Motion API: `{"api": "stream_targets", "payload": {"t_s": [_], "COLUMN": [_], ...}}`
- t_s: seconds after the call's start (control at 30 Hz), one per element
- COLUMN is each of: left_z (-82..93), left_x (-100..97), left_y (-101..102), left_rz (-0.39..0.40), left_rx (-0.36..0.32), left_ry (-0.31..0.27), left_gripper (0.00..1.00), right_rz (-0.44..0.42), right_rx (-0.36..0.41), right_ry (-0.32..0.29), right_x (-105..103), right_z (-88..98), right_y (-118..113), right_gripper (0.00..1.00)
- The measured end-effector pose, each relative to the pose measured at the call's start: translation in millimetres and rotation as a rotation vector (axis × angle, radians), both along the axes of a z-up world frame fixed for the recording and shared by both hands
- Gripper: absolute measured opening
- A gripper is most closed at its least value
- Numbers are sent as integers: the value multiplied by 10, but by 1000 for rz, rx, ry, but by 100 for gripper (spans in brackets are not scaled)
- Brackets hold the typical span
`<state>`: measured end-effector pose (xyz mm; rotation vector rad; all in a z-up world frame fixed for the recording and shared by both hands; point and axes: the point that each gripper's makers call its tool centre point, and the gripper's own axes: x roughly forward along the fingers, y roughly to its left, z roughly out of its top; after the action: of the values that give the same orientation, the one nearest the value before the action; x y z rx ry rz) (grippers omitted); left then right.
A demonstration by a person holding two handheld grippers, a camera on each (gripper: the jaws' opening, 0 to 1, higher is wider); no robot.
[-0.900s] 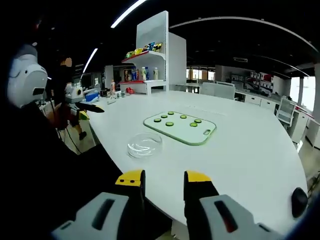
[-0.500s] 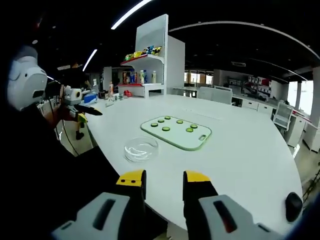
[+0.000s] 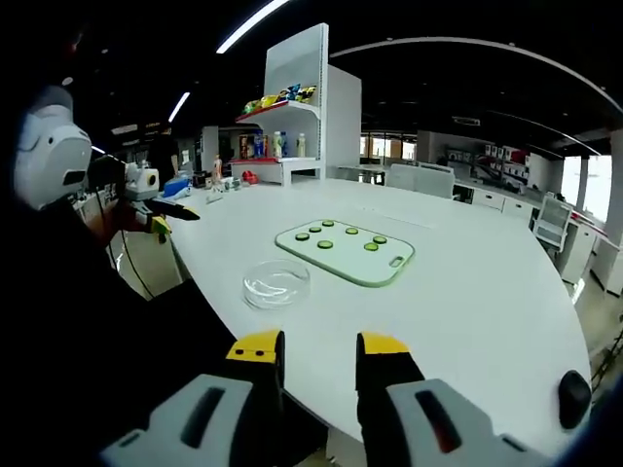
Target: Open the petri dish lid, add cucumber slices into the petri dish, and close the lid
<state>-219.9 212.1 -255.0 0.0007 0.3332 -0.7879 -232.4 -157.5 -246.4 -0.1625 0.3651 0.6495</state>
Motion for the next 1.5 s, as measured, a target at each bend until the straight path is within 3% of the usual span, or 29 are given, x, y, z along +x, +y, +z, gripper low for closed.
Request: {"api": "stream_targets", "payload": {"t_s": [0.83,1.5], "left_z": [-24,-90], "left_x": [20,41], "left_y": [36,-50], "left_rz": [-1,-25], "left_rx": [2,-18], "left_ry": [5,21], "left_gripper": [69,69], "right_rz": [15,23], "right_rx": [-21,-18], "right_ry": [15,30], "right_x": [41,45], "right_z": [-17,-102], "right_y": [31,49], "right_gripper": [30,30]}}
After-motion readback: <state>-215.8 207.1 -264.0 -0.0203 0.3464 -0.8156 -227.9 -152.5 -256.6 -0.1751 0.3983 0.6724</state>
